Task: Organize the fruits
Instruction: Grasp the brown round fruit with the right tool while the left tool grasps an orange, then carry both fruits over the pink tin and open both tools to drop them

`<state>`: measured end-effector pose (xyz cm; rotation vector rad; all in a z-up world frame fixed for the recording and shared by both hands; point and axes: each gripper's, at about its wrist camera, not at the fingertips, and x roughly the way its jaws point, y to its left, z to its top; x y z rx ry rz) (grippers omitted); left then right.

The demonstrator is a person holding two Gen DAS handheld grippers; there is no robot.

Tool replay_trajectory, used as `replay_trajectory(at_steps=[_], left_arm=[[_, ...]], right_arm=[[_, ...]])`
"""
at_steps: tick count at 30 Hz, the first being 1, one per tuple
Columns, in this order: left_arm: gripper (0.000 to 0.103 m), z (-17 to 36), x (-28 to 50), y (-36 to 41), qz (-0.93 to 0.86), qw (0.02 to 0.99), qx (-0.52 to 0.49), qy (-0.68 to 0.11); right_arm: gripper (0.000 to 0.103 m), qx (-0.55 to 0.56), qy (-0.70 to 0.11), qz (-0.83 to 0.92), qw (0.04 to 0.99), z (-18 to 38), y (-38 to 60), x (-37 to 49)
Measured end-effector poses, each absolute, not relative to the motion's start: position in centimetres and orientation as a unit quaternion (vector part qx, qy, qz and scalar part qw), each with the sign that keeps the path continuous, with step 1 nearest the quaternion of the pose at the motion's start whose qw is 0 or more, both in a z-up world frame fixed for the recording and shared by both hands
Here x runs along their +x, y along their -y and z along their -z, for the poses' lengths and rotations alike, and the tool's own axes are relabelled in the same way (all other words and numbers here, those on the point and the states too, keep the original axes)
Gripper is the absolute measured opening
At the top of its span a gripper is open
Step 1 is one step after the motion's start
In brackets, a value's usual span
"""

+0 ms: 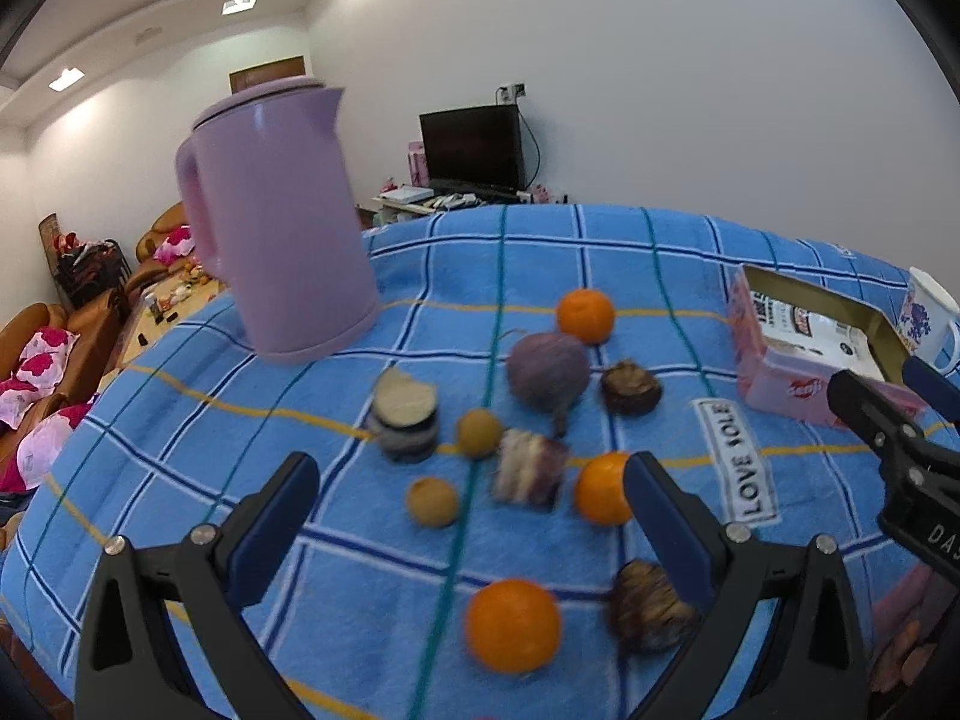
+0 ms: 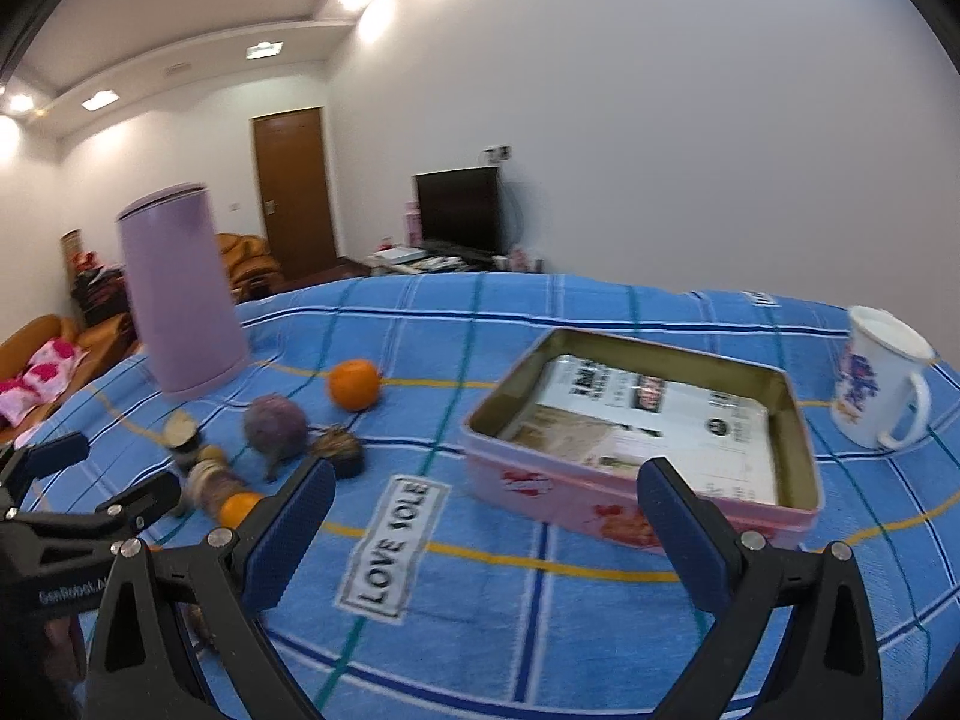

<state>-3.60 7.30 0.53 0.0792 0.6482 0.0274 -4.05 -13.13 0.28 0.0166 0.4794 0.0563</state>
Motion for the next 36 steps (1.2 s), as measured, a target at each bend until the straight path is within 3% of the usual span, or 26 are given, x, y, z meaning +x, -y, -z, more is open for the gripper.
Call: replay_trajectory(at_steps=[1, 4, 17, 18, 19, 20, 26, 34, 36], left_arm=[[0.103, -0.5, -3.8, -7.8, -0.015, 0.947, 0.04, -0.319], [0.103, -0.5, -4.7, -9.8, -0.017, 0.946, 0.043, -0.32], [0.103, 0.3, -6.8, -15.4, -0.011, 0.937, 0.023, -0.35], [0.103, 0.4, -6.8, -15.1, -0.002, 0.935, 0.022, -0.354], [0.103, 0.4, -6.8, -14.8, 0.006, 0.934, 0.022, -0.356], [0.103, 0.4, -6.9, -14.4, 0.014, 0.933, 0.022, -0.358], [0.102, 0.6, -6.7, -11.4, 0.05, 0.927, 0.034, -0.37], [0.066, 2.1, -4.6, -8.0, 0.09, 0.903, 0.034, -0.419], [0.051, 2.9, -4.0, -7.6, 0.096, 0.895, 0.026, -0.435]], right_arm=[[0.1, 0.009, -0.245, -0.041, 0.969, -0.2, 12.9, -4.0], [0.081, 0.018, -0.282, -0.093, 0.955, 0.4, 11.9, -4.1], [0.078, -0.038, -0.411, -0.246, 0.877, 3.2, 4.4, -3.1], [0.074, -0.046, -0.417, -0.248, 0.873, 3.6, 4.0, -2.9], [0.06, -0.052, -0.421, -0.251, 0.87, 3.9, 3.8, -2.7], [0.054, -0.059, -0.429, -0.252, 0.865, 4.2, 3.5, -2.6], [0.047, -0.082, -0.431, -0.248, 0.863, 4.5, 3.5, -2.8], [0.047, 0.006, -0.376, -0.192, 0.906, 2.6, 9.9, -2.7], [0.047, 0.017, -0.368, -0.188, 0.911, 2.7, 10.8, -2.7]])
